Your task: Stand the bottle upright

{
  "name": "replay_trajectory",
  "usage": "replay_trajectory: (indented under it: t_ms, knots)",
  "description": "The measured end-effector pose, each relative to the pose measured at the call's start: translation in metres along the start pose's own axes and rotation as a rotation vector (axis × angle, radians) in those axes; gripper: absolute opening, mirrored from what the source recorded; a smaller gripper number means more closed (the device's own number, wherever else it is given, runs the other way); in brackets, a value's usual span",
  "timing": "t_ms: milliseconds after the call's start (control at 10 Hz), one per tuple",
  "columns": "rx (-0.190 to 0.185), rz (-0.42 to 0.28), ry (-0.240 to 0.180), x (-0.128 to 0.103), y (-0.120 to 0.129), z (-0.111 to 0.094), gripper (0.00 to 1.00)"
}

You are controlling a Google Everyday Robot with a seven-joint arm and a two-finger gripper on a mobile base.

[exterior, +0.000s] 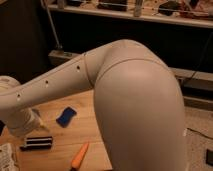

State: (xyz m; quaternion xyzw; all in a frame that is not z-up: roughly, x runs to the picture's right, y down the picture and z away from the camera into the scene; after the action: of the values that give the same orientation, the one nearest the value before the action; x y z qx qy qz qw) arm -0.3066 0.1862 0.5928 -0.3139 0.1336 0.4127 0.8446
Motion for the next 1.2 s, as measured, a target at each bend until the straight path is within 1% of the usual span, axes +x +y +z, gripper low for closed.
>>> replay_trajectory:
  t_ms: [200, 300, 400, 600, 700, 800, 900, 1000, 1200]
  knots:
    - [-0.03, -0.059, -0.031, -0.013, 0.028, 0.002, 0.65]
    - [-0.048, -0.087, -0.033, -0.015, 0.043, 0.006, 0.65]
    - [-0.069, -0.126, -0.036, -0.017, 0.063, 0.011, 0.65]
    - [-0.095, -0.169, -0.031, -0.017, 0.09, 0.017, 0.65]
    - [-0.105, -0.194, -0.023, -0.013, 0.106, 0.021, 0.65]
    - [-0.11, -0.203, -0.015, -0.01, 0.116, 0.023, 0.65]
    - [-0.117, -0.213, 0.003, -0.005, 0.13, 0.028, 0.65]
    - [-0.12, -0.216, 0.017, -0.001, 0.137, 0.031, 0.65]
    - [-0.118, -0.219, 0.061, 0.013, 0.158, 0.044, 0.65]
